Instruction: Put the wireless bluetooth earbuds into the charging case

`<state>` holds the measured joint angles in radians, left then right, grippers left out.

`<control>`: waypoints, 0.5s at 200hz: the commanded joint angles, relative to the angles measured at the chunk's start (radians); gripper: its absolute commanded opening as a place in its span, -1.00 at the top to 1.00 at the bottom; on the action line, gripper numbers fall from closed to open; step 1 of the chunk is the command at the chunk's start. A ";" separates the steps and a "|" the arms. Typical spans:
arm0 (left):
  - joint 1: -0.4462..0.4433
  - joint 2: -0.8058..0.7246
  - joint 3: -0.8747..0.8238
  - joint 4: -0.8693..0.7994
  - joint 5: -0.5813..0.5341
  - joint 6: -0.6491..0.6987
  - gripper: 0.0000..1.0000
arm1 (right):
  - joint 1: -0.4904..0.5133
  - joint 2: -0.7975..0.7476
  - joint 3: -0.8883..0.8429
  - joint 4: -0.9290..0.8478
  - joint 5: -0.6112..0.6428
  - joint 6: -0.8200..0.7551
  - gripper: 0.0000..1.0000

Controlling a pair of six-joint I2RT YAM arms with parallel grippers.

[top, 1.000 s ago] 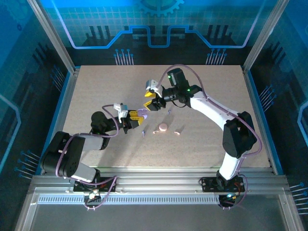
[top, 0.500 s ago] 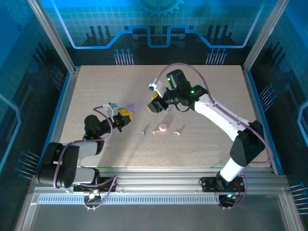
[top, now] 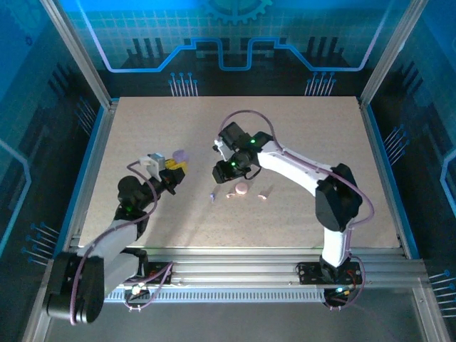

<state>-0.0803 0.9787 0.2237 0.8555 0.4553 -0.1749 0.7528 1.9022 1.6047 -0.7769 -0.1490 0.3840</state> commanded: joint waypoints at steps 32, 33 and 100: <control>0.008 -0.198 0.005 -0.326 -0.125 0.084 0.76 | 0.038 0.140 0.078 -0.029 -0.038 0.181 0.29; 0.008 -0.198 0.005 -0.326 -0.124 0.084 0.76 | 0.040 0.141 0.077 -0.029 -0.038 0.183 0.29; 0.008 -0.184 0.012 -0.322 -0.126 0.084 0.77 | 0.062 0.209 0.042 0.021 -0.069 0.236 0.33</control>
<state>-0.0803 0.8005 0.2237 0.5407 0.3538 -0.1204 0.8043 2.0712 1.6527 -0.7681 -0.1822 0.5850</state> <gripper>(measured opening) 0.204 0.336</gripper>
